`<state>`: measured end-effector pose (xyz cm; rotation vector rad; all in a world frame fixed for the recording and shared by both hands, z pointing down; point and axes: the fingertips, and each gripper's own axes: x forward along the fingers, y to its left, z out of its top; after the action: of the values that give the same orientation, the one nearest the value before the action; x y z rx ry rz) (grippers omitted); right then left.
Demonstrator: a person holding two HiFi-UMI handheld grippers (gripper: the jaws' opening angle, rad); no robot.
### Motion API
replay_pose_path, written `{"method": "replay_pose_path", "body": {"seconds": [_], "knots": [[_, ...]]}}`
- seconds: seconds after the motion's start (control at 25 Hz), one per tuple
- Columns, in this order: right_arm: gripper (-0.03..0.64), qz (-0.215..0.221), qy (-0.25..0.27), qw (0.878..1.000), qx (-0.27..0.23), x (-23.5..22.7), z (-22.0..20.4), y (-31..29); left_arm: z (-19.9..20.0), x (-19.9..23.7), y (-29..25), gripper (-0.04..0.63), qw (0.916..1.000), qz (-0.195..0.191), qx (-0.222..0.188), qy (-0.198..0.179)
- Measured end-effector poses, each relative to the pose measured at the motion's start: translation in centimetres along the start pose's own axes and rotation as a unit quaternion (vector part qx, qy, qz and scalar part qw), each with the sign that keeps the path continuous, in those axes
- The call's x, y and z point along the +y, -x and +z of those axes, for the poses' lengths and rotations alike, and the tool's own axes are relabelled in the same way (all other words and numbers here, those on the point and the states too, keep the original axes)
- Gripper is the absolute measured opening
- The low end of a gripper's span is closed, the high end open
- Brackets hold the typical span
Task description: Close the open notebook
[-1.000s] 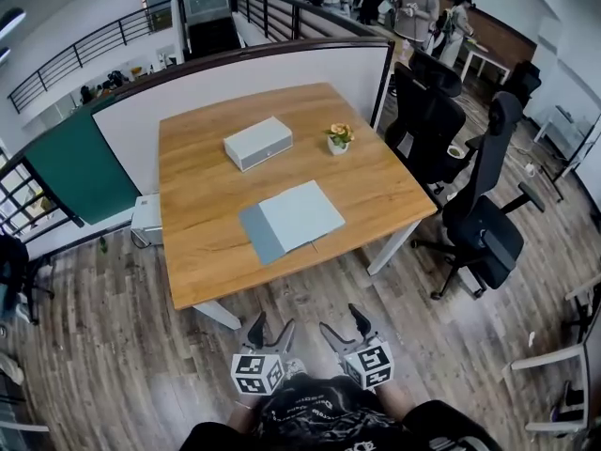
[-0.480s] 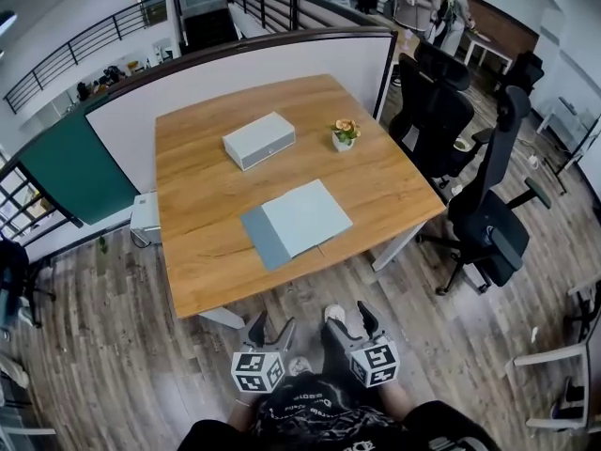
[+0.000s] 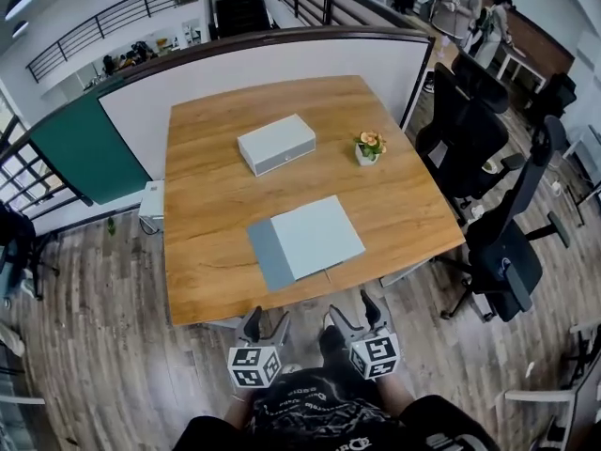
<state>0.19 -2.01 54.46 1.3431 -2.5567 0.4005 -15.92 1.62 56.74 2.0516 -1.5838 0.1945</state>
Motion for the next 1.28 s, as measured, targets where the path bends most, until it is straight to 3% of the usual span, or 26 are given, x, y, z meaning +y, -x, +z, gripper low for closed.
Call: {"method": "replay_pose_path", "body": {"seconds": [0.4, 0.96, 1.12, 1.28], "knots": [[0.322, 0.091, 0.041, 0.995, 0.008, -5.7, 4.6, -9.7, 3.8, 1.3, -8.7, 0.324, 0.9967, 0.074, 0.000, 0.033], [0.310, 0.187, 0.081, 0.978, 0.045, -11.0, 5.5, -15.8, 5.4, 0.7, -16.2, 0.324, 0.9866, 0.156, 0.004, 0.047], [0.278, 0.193, 0.084, 0.976, 0.056, -11.2, 5.3, -16.5, 5.0, 2.5, -16.0, 0.321, 0.9788, 0.191, 0.026, 0.069], [0.271, 0.207, 0.090, 0.972, 0.072, -9.9, 4.5, -16.8, 3.1, 5.3, -14.4, 0.318, 0.9636, 0.242, 0.075, 0.087]]}}
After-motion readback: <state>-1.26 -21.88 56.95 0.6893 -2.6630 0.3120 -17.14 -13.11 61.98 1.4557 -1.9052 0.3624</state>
